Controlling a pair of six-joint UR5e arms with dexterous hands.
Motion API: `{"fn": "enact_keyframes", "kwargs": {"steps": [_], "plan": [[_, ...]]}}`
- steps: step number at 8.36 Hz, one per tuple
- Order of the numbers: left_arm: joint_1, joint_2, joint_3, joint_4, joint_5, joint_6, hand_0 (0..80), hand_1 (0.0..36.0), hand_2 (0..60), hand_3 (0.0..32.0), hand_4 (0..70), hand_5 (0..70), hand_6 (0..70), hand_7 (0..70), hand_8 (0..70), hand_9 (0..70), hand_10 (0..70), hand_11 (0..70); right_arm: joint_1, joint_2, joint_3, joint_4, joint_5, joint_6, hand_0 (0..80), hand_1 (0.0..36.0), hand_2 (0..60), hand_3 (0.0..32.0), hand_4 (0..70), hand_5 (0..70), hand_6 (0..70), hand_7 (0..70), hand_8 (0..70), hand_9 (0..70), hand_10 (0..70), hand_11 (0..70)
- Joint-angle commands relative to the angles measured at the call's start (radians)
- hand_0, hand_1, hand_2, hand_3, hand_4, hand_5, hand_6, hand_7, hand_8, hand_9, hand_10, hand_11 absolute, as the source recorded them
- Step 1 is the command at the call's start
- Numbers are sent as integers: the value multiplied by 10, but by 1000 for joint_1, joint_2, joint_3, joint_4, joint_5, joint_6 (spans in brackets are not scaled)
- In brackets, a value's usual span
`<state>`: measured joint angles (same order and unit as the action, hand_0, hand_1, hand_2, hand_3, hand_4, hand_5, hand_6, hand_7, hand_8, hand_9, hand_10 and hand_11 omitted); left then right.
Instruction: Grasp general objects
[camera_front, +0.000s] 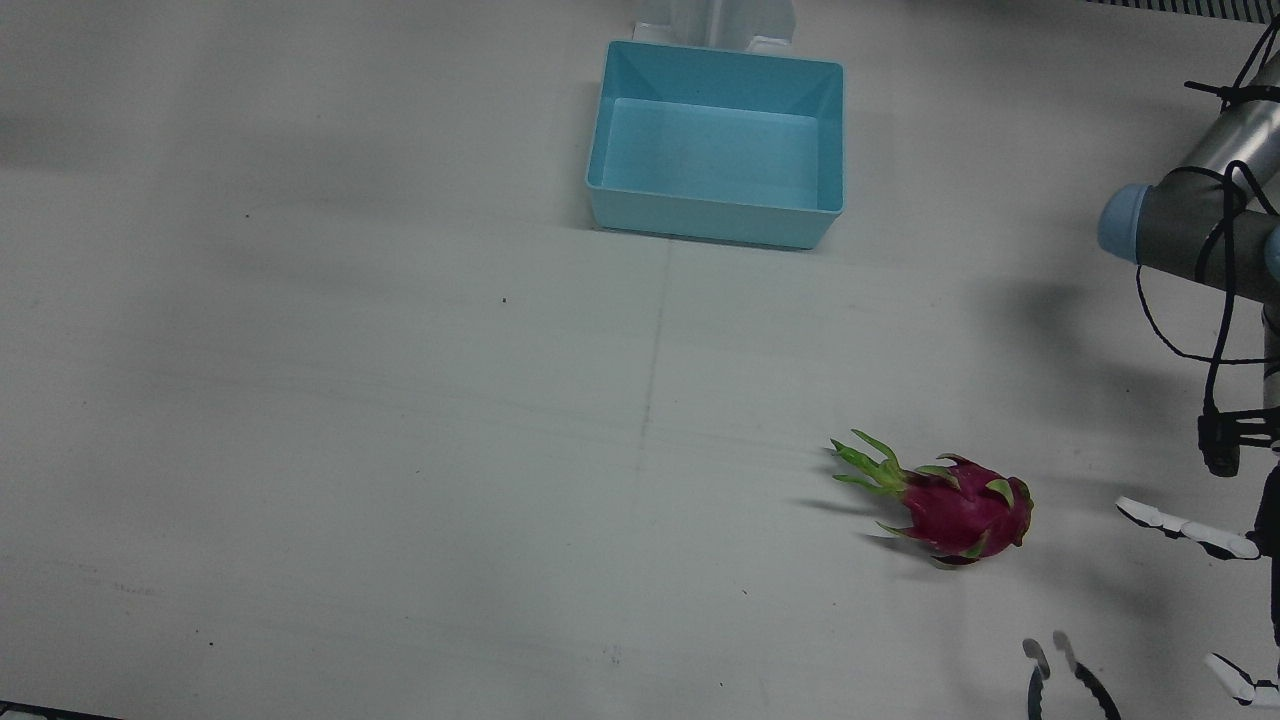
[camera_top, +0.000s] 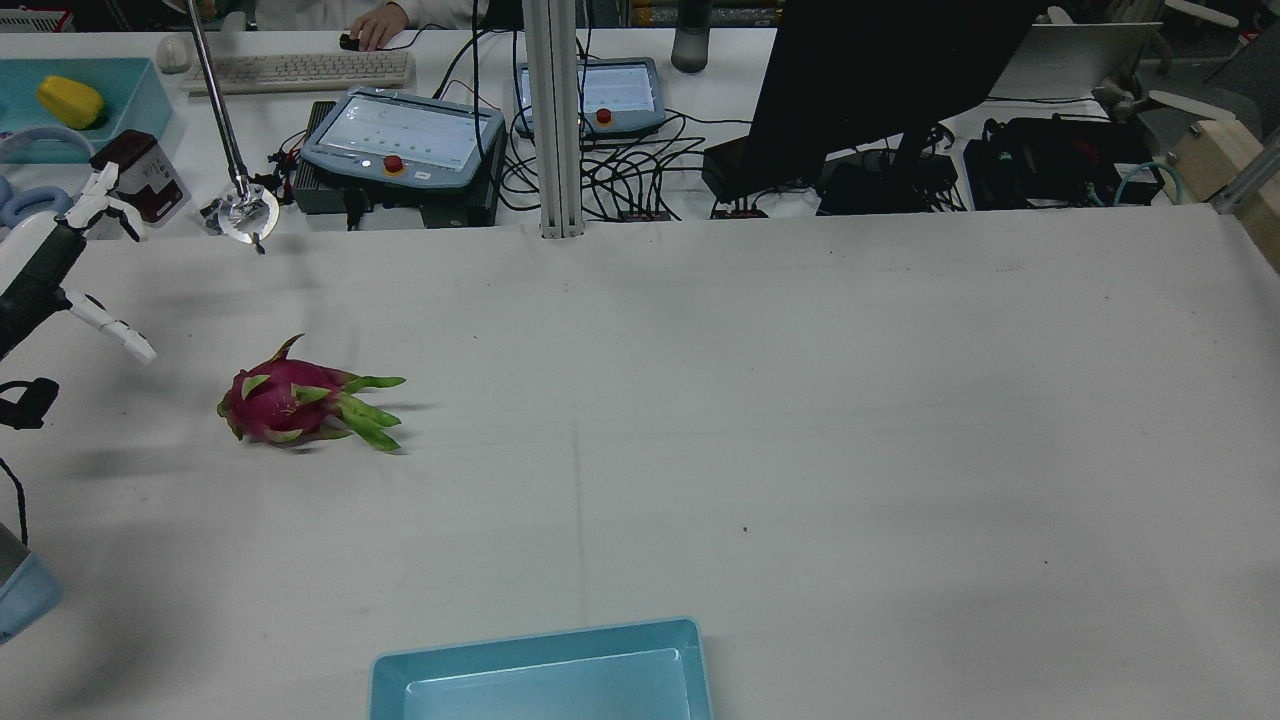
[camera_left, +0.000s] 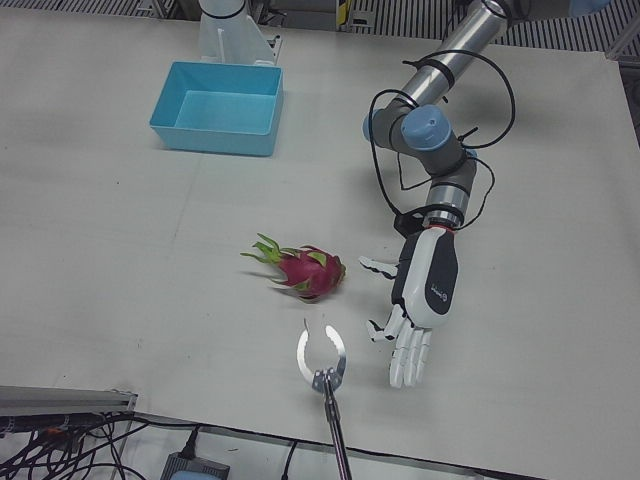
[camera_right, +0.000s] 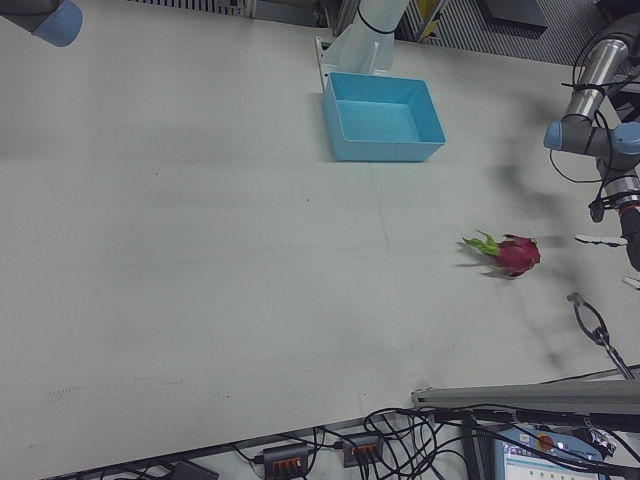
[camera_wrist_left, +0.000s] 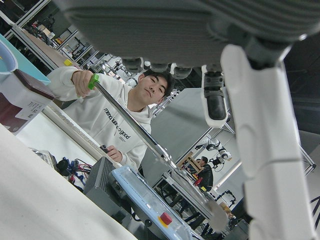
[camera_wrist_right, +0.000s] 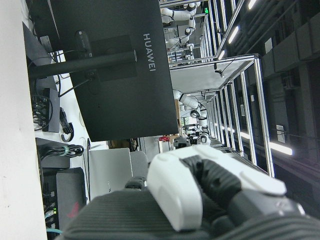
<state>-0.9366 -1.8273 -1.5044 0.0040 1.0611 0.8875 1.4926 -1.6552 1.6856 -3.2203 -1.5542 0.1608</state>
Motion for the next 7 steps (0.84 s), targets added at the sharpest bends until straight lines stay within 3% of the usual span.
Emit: {"fn": "enact_keyframes", "kwargs": {"steps": [1,3,7], "plan": [[-4,0,-2,-1,0,-1,485,161,140,80,64,10,17,0,0,0,9,30,0,0,-1,1,0,0,0,0,0,0,0,0,0,0,0,0,0,0],[-4,0,-2,-1,0,-1,482,157,136,104,68,0,11,0,0,0,9,29,0,0,0,-1,0,0,0,0,0,0,0,0,0,0,0,0,0,0],[-4,0,-2,-1,-1,1,483,158,138,110,68,0,13,0,0,0,9,30,0,0,0,1,0,0,0,0,0,0,0,0,0,0,0,0,0,0]]}}
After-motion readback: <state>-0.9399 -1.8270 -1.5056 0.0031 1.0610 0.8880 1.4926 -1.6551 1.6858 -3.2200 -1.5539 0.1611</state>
